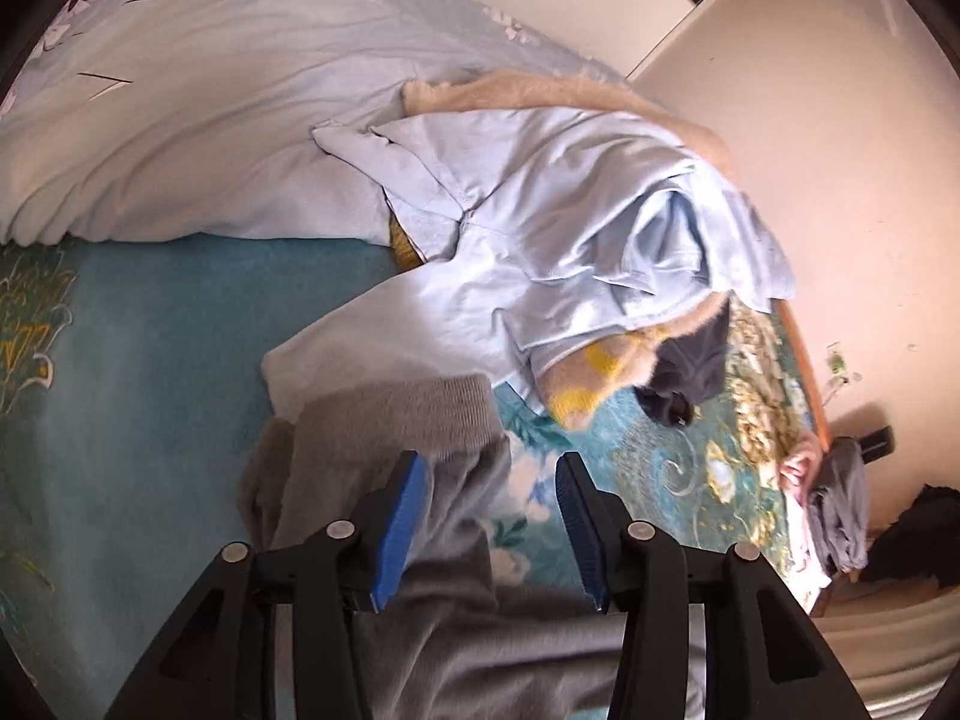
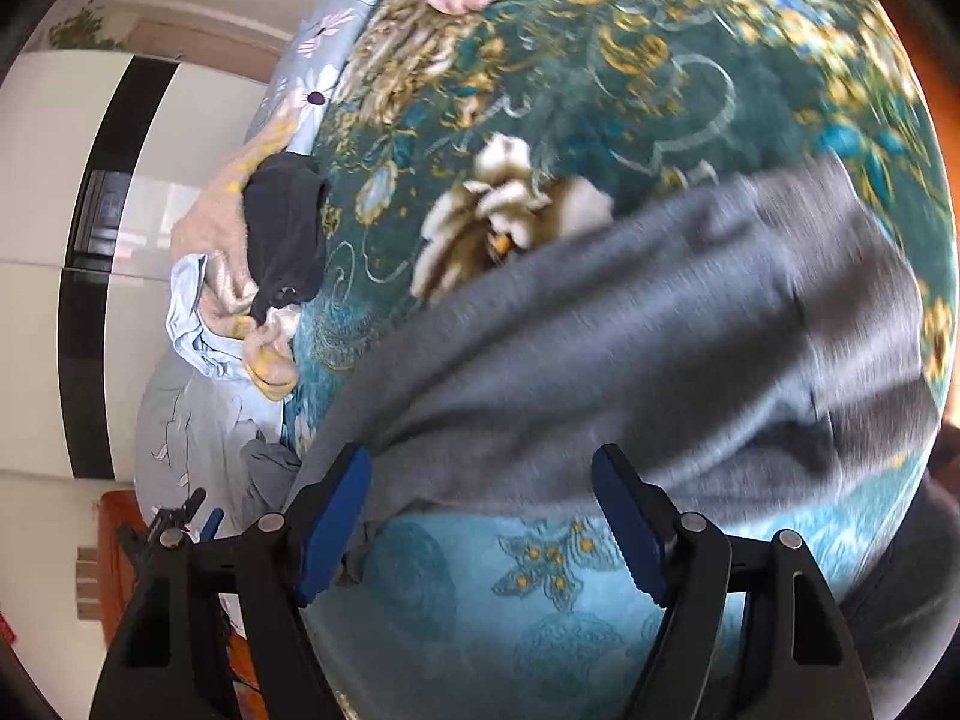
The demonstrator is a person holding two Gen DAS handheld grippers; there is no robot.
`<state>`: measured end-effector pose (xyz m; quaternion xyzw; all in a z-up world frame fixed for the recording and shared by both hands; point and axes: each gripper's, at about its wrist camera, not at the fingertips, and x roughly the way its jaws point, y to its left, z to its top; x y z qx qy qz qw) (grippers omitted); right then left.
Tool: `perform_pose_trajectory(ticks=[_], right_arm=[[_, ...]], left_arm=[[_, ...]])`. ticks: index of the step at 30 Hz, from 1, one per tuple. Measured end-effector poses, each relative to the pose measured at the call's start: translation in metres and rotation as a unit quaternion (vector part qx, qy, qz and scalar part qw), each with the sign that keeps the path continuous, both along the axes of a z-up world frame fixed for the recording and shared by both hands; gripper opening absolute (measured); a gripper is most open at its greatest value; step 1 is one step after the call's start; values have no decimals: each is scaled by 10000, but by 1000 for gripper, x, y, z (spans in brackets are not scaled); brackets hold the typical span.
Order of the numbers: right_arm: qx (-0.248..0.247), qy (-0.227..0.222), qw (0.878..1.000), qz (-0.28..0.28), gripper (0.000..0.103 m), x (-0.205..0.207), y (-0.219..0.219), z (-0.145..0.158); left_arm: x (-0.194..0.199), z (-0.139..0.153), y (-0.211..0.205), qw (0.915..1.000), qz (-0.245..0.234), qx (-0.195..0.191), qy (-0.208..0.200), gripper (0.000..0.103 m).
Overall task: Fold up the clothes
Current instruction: 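Grasp a sweatpants leg with the right gripper while the left gripper holds the waistband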
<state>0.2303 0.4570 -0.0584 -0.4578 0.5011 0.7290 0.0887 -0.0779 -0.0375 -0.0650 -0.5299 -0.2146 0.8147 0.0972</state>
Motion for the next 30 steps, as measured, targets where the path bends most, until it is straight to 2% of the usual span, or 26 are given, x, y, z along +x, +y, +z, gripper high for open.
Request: perform_pose_trajectory(ticks=[3,7,10,12,13,16,19,21,23,25,28,30], right_arm=[[-81,-46,10000,-30,78,-17,8,0],[-329,-295,9990,-64,78,-42,15,-9],[-436,-637,9969,-168,78,-61,19,-21],[-518,-818,9948,-302,77,-73,22,-29],[-557,-908,9937,-359,74,-79,23,-33],[-538,-1320,9889,-420,55,-96,27,-44],[-513,-1619,9843,-485,46,-104,31,-52],[-531,-1764,9814,-538,39,-106,34,-58],[-563,-1862,9791,-590,18,-100,38,-64],[-600,-1942,9773,-598,4,-90,41,-72],[-730,-1758,9794,-678,0,-73,47,-74],[-485,-1618,9840,-571,0,-67,50,-65]], left_arm=[[-29,-21,10,9982,247,-240,-501,51],[-52,-45,25,9905,497,-592,-1138,51],[-62,-59,36,9833,521,-1072,-1373,51],[-61,-66,31,9804,688,-1133,-1460,50],[-61,-70,28,9789,777,-1148,-1503,45],[-56,-80,16,9763,908,-1160,-1583,26],[-44,-86,-1,9781,1015,-992,-1522,16],[-33,-86,-13,9803,1084,-815,-1436,13],[-21,-84,-25,9831,1114,-604,-1320,11],[-9,-81,-39,9862,1147,-285,-1160,11],[11,-66,-57,9893,1152,164,-876,10],[21,-51,-63,9912,1108,334,-641,10]])
